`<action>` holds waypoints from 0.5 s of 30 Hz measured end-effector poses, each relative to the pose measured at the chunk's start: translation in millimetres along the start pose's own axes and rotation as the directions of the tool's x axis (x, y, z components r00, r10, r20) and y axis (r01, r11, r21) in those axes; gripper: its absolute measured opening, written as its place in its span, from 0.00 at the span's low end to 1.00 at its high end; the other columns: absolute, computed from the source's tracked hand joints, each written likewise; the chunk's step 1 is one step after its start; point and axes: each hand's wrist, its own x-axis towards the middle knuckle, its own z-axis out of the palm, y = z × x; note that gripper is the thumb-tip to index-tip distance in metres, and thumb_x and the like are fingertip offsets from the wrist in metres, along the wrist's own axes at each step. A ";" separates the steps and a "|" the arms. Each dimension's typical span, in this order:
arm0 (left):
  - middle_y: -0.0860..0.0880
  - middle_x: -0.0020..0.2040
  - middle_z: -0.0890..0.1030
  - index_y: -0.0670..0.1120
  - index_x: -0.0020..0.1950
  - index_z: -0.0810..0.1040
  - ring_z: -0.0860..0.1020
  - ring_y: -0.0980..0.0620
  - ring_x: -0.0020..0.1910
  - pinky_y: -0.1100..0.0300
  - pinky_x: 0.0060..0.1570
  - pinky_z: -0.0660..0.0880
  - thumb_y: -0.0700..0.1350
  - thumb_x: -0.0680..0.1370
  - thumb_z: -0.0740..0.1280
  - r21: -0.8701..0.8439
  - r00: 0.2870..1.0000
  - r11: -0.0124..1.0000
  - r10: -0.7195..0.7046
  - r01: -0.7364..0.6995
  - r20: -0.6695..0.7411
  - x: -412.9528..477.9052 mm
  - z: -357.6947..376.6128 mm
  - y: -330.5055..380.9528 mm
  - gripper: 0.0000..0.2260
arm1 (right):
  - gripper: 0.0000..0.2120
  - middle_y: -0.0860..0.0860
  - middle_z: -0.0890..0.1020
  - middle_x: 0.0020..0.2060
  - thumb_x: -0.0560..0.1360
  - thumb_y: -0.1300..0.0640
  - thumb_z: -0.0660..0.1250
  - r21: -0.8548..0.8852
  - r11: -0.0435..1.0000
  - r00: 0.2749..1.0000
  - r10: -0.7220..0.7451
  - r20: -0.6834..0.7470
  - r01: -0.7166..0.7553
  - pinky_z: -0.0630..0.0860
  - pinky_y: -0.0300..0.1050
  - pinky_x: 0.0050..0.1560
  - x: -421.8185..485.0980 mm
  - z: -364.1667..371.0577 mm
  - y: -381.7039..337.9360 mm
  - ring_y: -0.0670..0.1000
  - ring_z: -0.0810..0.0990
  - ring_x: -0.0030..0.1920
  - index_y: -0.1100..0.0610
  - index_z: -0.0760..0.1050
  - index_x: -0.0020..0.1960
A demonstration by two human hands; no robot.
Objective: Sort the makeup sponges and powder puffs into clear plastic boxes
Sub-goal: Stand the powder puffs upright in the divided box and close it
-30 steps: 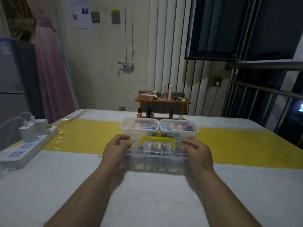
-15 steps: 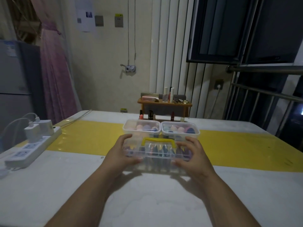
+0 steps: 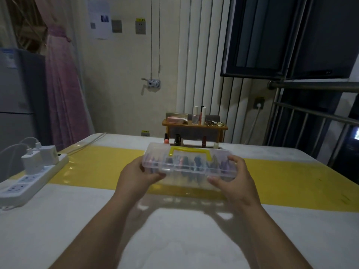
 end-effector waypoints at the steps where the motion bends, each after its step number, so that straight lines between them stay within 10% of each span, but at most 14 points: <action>1: 0.61 0.42 0.80 0.59 0.47 0.76 0.77 0.62 0.44 0.62 0.39 0.73 0.44 0.69 0.79 0.002 1.000 1.000 0.009 -0.009 -0.023 6.9 1.5 2.4 0.16 | 0.35 0.44 0.71 0.60 0.67 0.50 0.80 0.010 1.000 1.000 -0.001 -0.016 0.001 0.72 0.45 0.53 5.8 1.2 -3.3 0.48 0.71 0.58 0.46 0.65 0.68; 15: 0.52 0.60 0.81 0.53 0.65 0.76 0.79 0.47 0.57 0.44 0.57 0.76 0.56 0.73 0.74 0.181 0.982 0.980 -0.048 0.082 -0.180 88.6 39.8 1.8 0.22 | 0.28 0.51 0.74 0.66 0.73 0.47 0.74 -0.035 0.996 0.997 0.077 -0.003 -0.077 0.79 0.56 0.57 90.6 32.0 -8.4 0.52 0.75 0.58 0.45 0.64 0.67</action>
